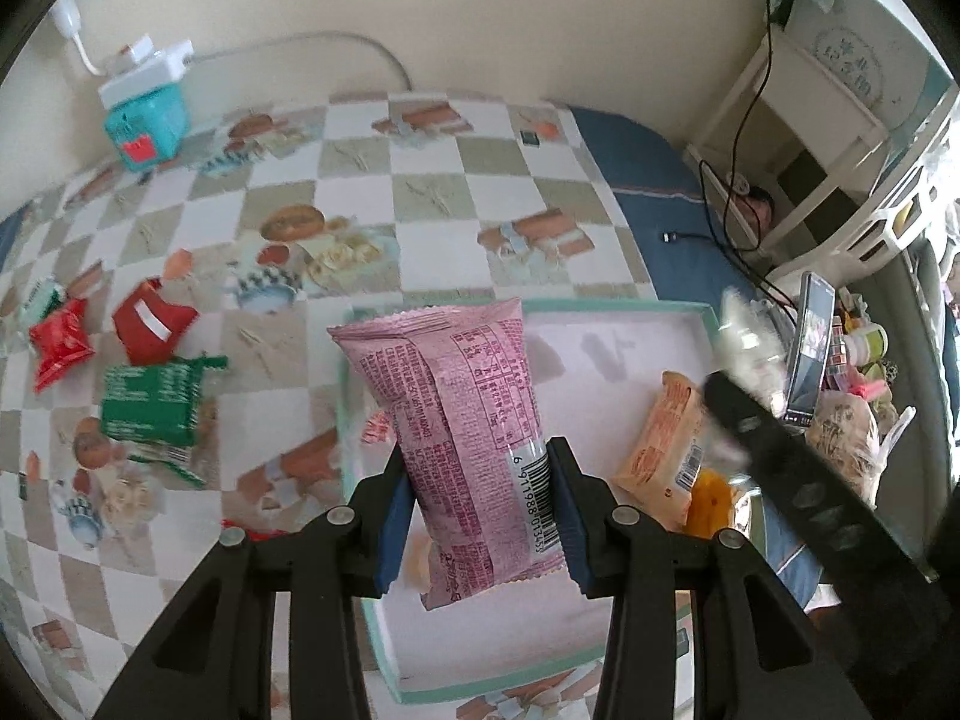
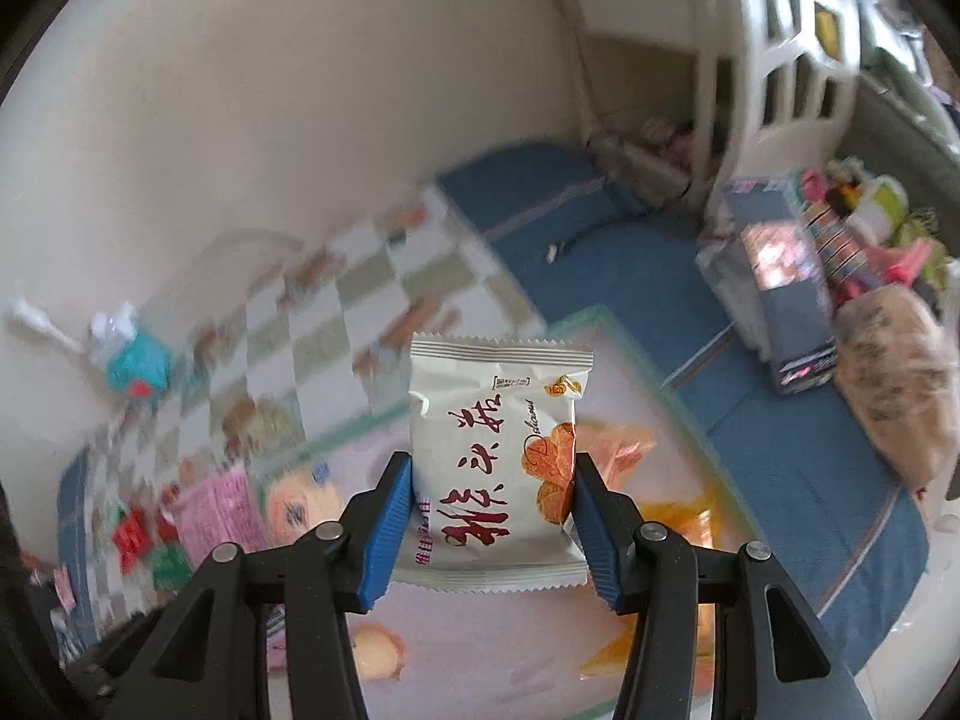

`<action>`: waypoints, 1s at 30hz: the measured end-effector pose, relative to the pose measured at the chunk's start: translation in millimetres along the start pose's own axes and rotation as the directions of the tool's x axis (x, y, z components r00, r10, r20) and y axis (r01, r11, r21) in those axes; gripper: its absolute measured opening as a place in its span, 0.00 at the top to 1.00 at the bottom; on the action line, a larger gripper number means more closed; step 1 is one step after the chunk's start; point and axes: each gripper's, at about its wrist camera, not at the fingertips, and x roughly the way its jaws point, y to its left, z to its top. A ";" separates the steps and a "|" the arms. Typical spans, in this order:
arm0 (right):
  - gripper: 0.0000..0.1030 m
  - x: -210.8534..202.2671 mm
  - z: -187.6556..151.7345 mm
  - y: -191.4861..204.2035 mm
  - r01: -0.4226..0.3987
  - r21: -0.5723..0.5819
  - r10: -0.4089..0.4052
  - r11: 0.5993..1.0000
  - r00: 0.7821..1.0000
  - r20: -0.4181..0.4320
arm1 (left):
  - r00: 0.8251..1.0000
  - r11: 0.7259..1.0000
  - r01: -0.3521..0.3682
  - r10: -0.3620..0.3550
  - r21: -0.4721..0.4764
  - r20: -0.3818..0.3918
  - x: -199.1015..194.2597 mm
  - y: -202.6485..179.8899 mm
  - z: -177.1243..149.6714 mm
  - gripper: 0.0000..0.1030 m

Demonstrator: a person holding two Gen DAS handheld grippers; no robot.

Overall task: Organize snacks
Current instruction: 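Open the left gripper to drop the pink bag in the tray while the right releases the white pack, then move the right tool to the small red candy while the left approaches the green pack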

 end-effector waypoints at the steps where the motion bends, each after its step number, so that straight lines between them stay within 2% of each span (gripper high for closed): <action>1: 0.46 8.0 -2.5 0.0 0.003 0.006 -0.003 1.000 1.000 -0.018 | 1.000 1.000 -0.001 0.001 0.001 -0.006 4.0 -0.1 -0.3 0.57; 4: 0.46 23.9 -7.0 1.0 -0.005 0.002 0.005 1.000 0.998 -0.056 | 1.000 1.000 -0.028 0.029 0.003 -0.013 11.6 0.9 -0.5 0.57; 14: 0.45 36.3 -8.4 2.0 -0.002 0.003 0.002 1.000 0.997 -0.083 | 0.999 0.999 0.003 -0.005 -0.032 -0.054 26.2 6.0 -1.1 0.56; 15: 0.45 35.1 -7.6 2.5 0.000 0.001 0.000 1.000 0.997 -0.081 | 0.998 0.999 0.007 -0.009 -0.034 -0.057 26.3 5.8 -1.4 0.55; 17: 0.44 33.3 -6.2 2.3 -0.002 0.003 0.002 1.000 0.997 -0.079 | 0.998 0.999 0.004 -0.006 -0.039 -0.062 26.8 6.5 -1.2 0.46; 18: 0.41 32.6 -5.5 1.8 -0.005 0.006 0.006 1.000 0.997 -0.080 | 0.998 0.999 0.001 -0.004 -0.042 -0.065 27.1 7.0 -1.0 0.40; 19: 0.37 31.8 -5.0 1.1 -0.007 0.011 0.008 1.000 0.997 -0.080 | 0.998 0.999 0.002 -0.006 -0.048 -0.068 26.9 8.2 -0.7 0.39; 26: 0.35 22.3 -1.9 7.0 0.010 -0.021 -0.012 1.000 0.998 -0.065 | 0.998 0.996 -0.028 0.023 -0.084 -0.063 12.4 20.7 3.3 0.36; 30: 0.28 13.1 -0.3 14.2 0.024 -0.050 -0.027 0.998 0.999 -0.046 | 0.996 0.986 -0.082 0.076 -0.145 -0.047 -0.2 40.7 6.8 0.24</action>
